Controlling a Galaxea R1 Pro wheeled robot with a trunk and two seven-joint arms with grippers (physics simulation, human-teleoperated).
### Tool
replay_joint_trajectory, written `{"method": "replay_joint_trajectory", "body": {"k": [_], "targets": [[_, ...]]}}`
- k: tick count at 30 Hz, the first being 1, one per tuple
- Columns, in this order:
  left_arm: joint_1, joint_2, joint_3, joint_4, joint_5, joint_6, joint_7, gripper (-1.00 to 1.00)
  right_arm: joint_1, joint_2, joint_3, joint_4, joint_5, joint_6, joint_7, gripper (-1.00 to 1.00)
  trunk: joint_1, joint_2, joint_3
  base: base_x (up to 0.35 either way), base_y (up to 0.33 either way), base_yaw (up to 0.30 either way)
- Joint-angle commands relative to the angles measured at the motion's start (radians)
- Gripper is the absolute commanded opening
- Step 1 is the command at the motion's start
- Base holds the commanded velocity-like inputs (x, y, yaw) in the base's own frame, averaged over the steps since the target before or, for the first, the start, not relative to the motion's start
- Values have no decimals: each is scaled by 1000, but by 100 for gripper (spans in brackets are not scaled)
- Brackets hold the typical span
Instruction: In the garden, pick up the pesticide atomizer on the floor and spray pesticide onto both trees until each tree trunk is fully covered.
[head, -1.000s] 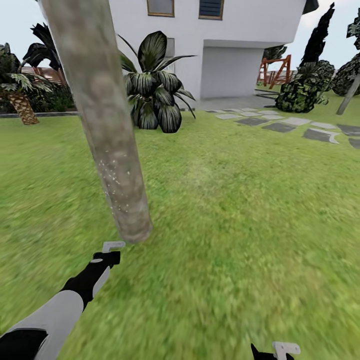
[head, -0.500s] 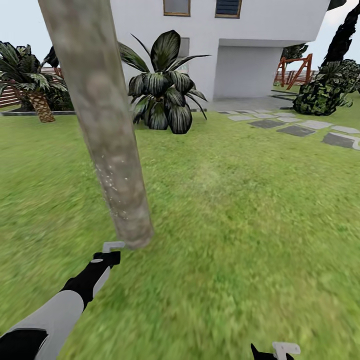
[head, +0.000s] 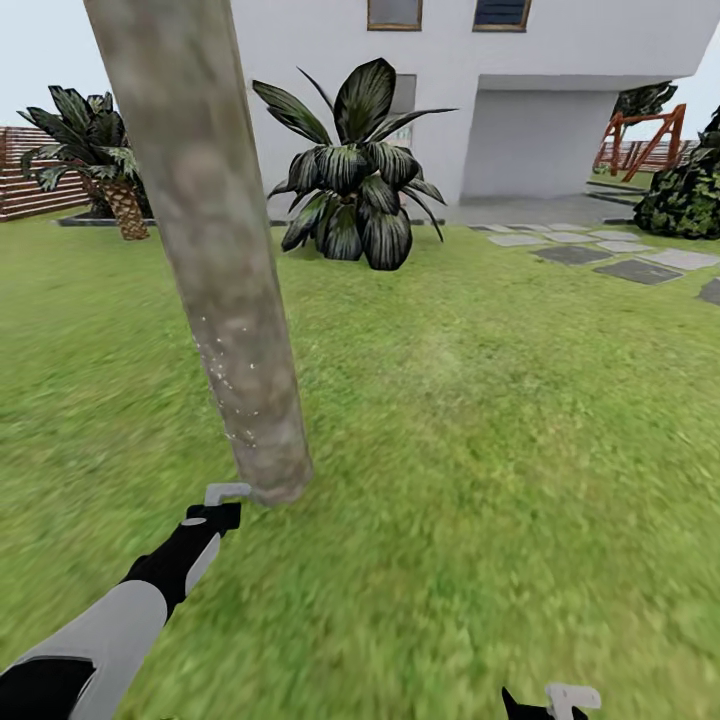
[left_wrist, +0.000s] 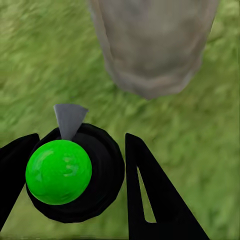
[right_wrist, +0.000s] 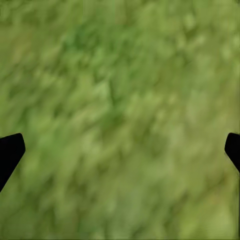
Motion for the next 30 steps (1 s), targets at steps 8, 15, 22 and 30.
{"method": "replay_joint_trajectory", "body": {"k": [8,15,22,30], "targets": [[0,-1,0,-1,1,0,0,-100,0,0,0,0,0,0,0,100,0,0,0,87,-269,63],[0,-1,-1,-1,3,0,0,-100,0,0,0,0,0,0,0,100,0,0,0,60,-272,68],[0,-1,-2,-1,3,0,0,-100,0,0,0,0,0,0,0,100,0,0,0,1,-280,251],[0,-1,-2,-1,3,0,0,-100,0,0,0,0,0,0,0,100,0,0,0,0,-280,168]]}}
